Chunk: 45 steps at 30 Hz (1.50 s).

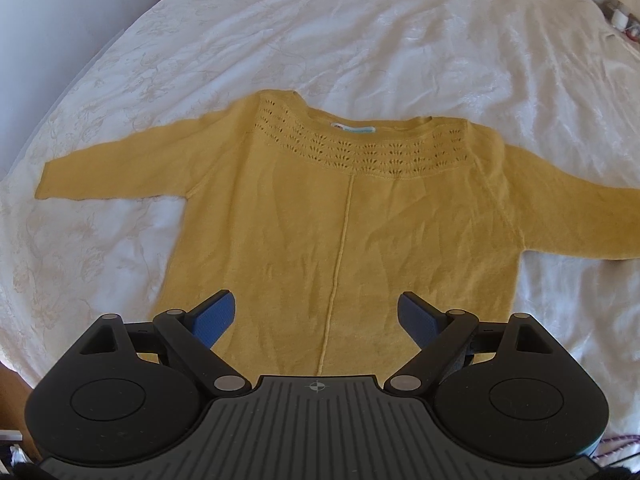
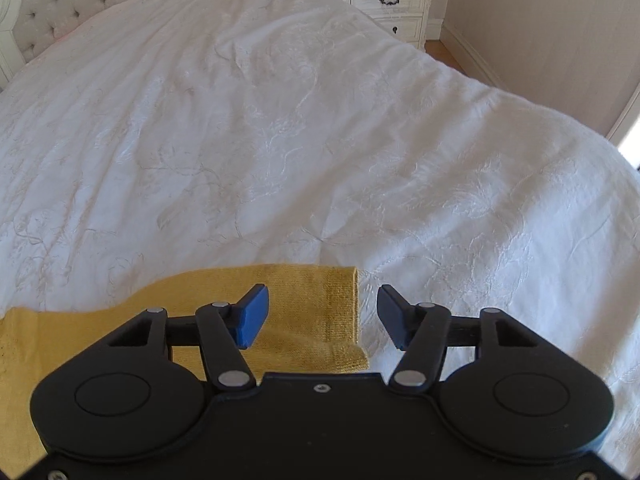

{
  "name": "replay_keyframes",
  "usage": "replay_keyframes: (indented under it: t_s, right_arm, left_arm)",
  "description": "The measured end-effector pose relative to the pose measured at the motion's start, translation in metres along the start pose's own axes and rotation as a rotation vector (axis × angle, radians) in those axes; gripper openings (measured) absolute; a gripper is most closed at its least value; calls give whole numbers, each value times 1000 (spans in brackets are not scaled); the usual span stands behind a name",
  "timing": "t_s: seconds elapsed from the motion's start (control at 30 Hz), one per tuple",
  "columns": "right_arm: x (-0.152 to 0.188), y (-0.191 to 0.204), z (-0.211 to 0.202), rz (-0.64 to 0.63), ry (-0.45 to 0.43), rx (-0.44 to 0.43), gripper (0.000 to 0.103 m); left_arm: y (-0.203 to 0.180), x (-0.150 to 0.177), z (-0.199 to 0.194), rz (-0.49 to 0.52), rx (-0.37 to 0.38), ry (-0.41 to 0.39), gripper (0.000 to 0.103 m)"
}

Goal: Fold small clothes
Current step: 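Move the right tool to the sweater side edge and grasp it, then lift the grasped side and fold it across the sweater body with the right tool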

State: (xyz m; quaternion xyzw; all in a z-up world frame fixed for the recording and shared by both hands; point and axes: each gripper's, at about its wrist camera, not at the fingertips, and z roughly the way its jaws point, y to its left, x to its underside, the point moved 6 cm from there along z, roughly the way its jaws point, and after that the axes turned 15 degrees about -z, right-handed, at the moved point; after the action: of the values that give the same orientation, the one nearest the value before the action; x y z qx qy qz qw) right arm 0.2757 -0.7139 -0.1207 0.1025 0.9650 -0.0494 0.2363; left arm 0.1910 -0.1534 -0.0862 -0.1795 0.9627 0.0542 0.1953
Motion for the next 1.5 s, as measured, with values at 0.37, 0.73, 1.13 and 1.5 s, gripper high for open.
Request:
replay_keyframes:
  t_s: [0.37, 0.73, 1.13, 1.5]
  right_arm:
    - [19, -11, 32, 84, -5, -163, 53]
    - [-11, 18, -17, 72, -114, -193, 11]
    - [-65, 231, -115, -50, -286, -445, 11]
    - [-42, 480, -105, -187, -205, -742, 11]
  left_arm:
    - [-10, 6, 4, 33, -29, 21, 89]
    - [14, 0, 13, 27, -2, 9, 89]
    - [86, -24, 43, 57, 64, -11, 89]
    - [192, -56, 77, 31, 6, -12, 89]
